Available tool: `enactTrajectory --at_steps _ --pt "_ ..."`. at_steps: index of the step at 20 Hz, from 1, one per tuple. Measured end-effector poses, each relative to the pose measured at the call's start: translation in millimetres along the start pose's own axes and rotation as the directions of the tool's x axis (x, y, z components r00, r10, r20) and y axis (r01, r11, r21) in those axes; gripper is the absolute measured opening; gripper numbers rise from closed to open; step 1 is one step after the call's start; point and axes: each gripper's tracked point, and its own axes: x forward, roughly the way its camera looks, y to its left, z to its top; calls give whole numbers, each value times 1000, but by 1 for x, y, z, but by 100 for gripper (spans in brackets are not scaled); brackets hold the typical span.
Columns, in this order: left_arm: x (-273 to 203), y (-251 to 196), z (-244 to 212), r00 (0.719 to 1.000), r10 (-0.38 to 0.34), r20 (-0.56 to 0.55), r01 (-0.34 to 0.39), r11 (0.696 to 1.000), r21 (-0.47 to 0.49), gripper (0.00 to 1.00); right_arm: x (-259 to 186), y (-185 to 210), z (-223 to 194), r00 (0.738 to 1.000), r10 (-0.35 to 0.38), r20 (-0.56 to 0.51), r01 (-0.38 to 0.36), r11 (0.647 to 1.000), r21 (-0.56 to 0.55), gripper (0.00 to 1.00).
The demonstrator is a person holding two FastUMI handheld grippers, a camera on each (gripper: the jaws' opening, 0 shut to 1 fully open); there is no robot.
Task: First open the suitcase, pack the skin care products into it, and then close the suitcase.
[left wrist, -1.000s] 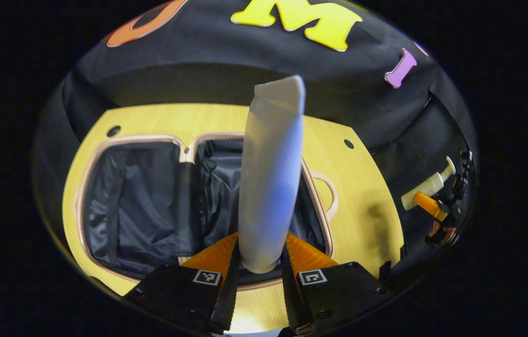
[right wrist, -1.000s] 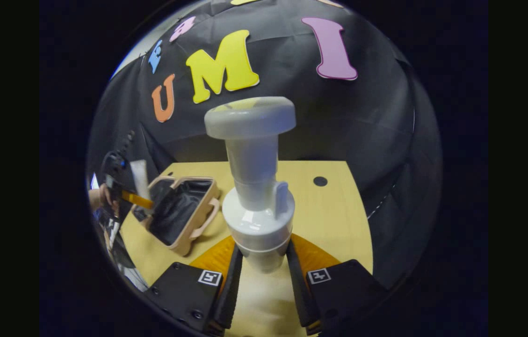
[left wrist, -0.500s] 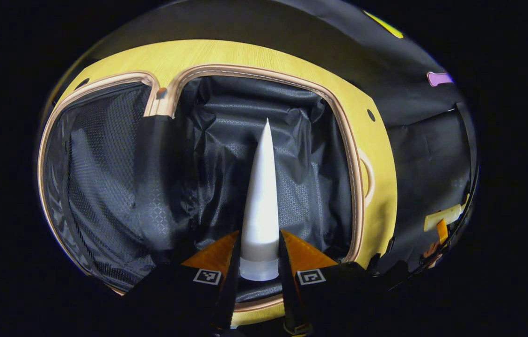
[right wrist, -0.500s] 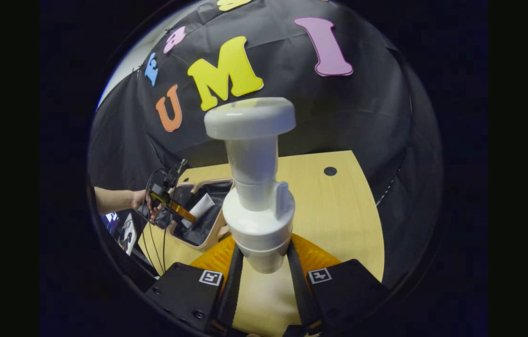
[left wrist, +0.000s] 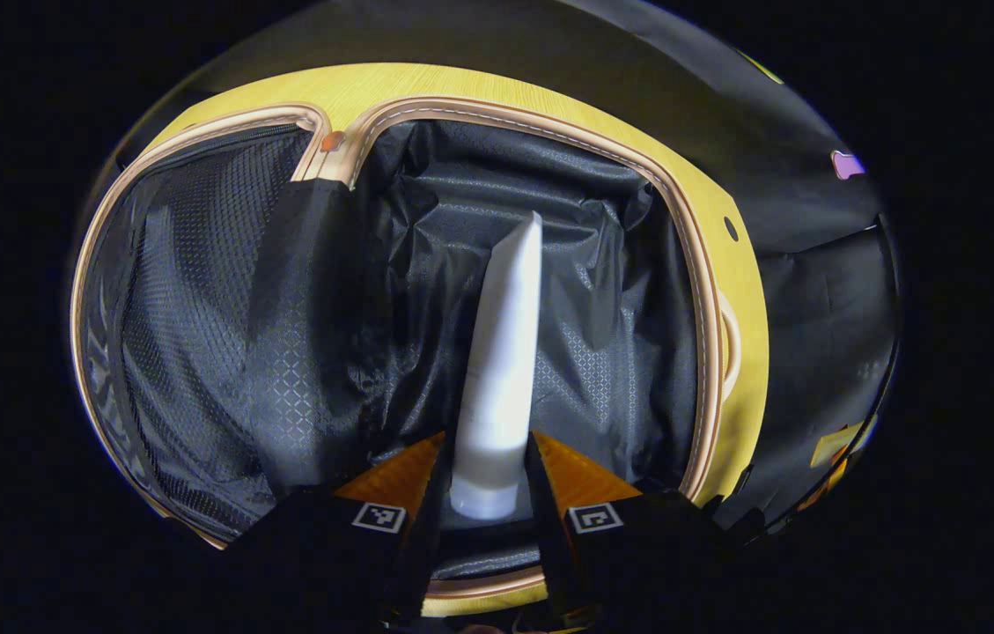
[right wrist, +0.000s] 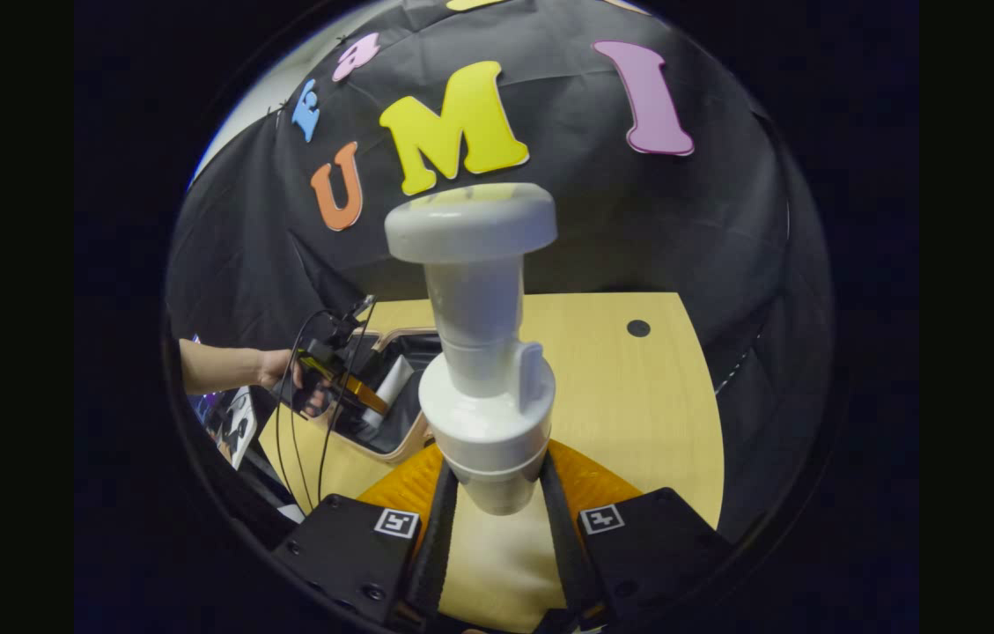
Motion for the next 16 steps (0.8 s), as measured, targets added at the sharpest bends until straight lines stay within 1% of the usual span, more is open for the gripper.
enactTrajectory --at_steps 1,2,3,4,6,7,8,9,10,11,12,13,14,16 --pt "-4 -3 0 1000 -4 18 4 1000 -2 62 1 7 1 1000 14 -7 -14 1000 -14 49" --pt "-11 -4 0 999 0 44 0 1000 -8 75 2 16 2 999 34 -13 -34 999 -27 49" --pt "-19 -6 0 997 1 77 1 1000 -25 74 5 26 5 998 57 -18 -58 998 -38 49" --pt "-28 -10 -3 993 -11 119 17 999 -49 77 10 36 8 997 78 -26 -79 996 -51 49" --pt "-51 -22 -12 976 -50 212 71 993 -92 79 23 59 15 991 122 -47 -126 989 -74 49" --pt "-64 -24 -19 965 -55 256 84 991 -102 93 31 71 19 988 143 -60 -148 985 -85 47" --pt "-75 -22 -29 953 -47 299 81 992 -102 84 41 83 23 984 163 -75 -170 981 -95 48" --pt "-88 -21 -39 939 -38 341 76 992 -99 86 53 97 25 979 182 -97 -192 976 -104 49" --pt "-102 -25 -54 924 -46 379 92 990 -106 86 66 109 26 972 197 -125 -210 973 -99 49" --pt "-111 -29 -68 910 -65 410 128 984 -127 97 78 123 25 963 218 -156 -233 969 -83 49" --pt "-122 -30 -83 893 -76 443 160 975 -155 86 92 135 24 954 231 -192 -247 966 -69 49" --pt "-131 -31 -97 877 -79 473 181 968 -174 86 109 146 22 945 236 -228 -256 965 -62 49" --pt "-141 -26 -115 864 -71 499 186 965 -185 87 126 155 20 935 236 -263 -260 964 -59 49" --pt "-151 -17 -144 845 -37 533 166 966 -197 88 158 174 12 905 242 -350 -263 965 -15 49"
